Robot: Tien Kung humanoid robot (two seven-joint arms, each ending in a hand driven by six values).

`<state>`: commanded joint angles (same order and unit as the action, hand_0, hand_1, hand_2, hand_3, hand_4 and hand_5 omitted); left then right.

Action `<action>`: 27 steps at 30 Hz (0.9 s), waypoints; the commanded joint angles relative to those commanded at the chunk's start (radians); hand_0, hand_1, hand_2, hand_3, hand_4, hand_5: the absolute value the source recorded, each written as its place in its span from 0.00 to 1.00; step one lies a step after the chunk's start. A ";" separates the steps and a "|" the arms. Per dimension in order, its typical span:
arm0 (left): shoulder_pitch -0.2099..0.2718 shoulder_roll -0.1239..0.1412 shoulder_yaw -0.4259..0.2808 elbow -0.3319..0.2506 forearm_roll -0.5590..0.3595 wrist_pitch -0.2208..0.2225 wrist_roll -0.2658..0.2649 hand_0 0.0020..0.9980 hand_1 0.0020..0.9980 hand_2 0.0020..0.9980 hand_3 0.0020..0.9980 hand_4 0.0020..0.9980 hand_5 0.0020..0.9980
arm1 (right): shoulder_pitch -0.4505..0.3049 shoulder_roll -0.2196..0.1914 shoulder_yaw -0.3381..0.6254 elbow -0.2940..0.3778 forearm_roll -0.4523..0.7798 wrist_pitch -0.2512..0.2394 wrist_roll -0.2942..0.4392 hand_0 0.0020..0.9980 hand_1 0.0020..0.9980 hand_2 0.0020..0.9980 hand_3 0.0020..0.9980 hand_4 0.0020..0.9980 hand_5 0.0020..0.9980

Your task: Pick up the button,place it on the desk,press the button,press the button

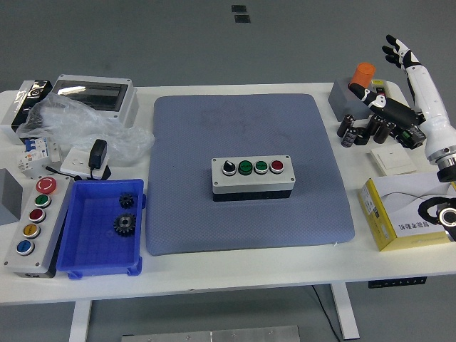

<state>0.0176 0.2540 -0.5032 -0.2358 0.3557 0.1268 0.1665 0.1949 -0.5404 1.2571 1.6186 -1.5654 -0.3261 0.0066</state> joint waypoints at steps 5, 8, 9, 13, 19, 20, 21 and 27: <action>0.000 0.003 0.009 0.001 -0.009 0.002 0.001 0.67 0.70 0.63 0.65 0.65 0.40 | -0.003 0.000 0.004 0.001 -0.008 0.001 -0.007 0.93 0.90 0.91 0.97 1.00 0.69; 0.001 0.004 0.012 0.001 -0.011 0.003 0.000 0.67 0.70 0.63 0.65 0.65 0.40 | -0.007 -0.001 0.003 0.001 -0.011 0.001 -0.010 0.93 0.90 0.91 0.97 1.00 0.69; 0.002 0.005 0.013 0.001 -0.013 0.003 0.001 0.67 0.70 0.63 0.65 0.66 0.40 | -0.009 -0.001 0.003 0.001 -0.011 0.001 -0.011 0.92 0.90 0.91 0.96 1.00 0.69; 0.002 0.006 0.015 0.001 -0.013 0.003 0.001 0.67 0.70 0.63 0.65 0.66 0.40 | -0.009 0.001 0.004 0.000 -0.013 0.001 -0.012 0.92 0.90 0.91 0.96 1.00 0.69; -0.002 0.011 0.010 -0.001 -0.007 0.003 0.002 0.67 0.70 0.63 0.65 0.65 0.37 | -0.006 -0.003 0.006 0.000 -0.018 0.001 -0.013 0.93 0.90 0.91 0.96 1.00 0.69; -0.003 0.013 0.007 -0.002 -0.004 0.003 0.002 0.67 0.70 0.63 0.64 0.65 0.36 | -0.006 -0.004 0.009 0.000 -0.018 0.000 -0.013 0.93 0.90 0.91 0.96 1.00 0.69; -0.004 0.014 0.006 -0.002 -0.002 0.003 0.002 0.67 0.70 0.63 0.64 0.65 0.36 | -0.006 -0.005 0.010 0.000 -0.018 0.000 -0.013 0.93 0.90 0.91 0.96 1.00 0.69; -0.005 0.018 -0.004 -0.006 0.008 0.003 0.003 0.67 0.70 0.63 0.64 0.65 0.36 | -0.010 -0.008 0.017 0.000 -0.019 -0.001 -0.011 0.93 0.90 0.91 0.96 1.00 0.69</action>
<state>0.0130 0.2719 -0.5071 -0.2420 0.3642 0.1295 0.1692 0.1850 -0.5480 1.2738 1.6184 -1.5844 -0.3274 -0.0042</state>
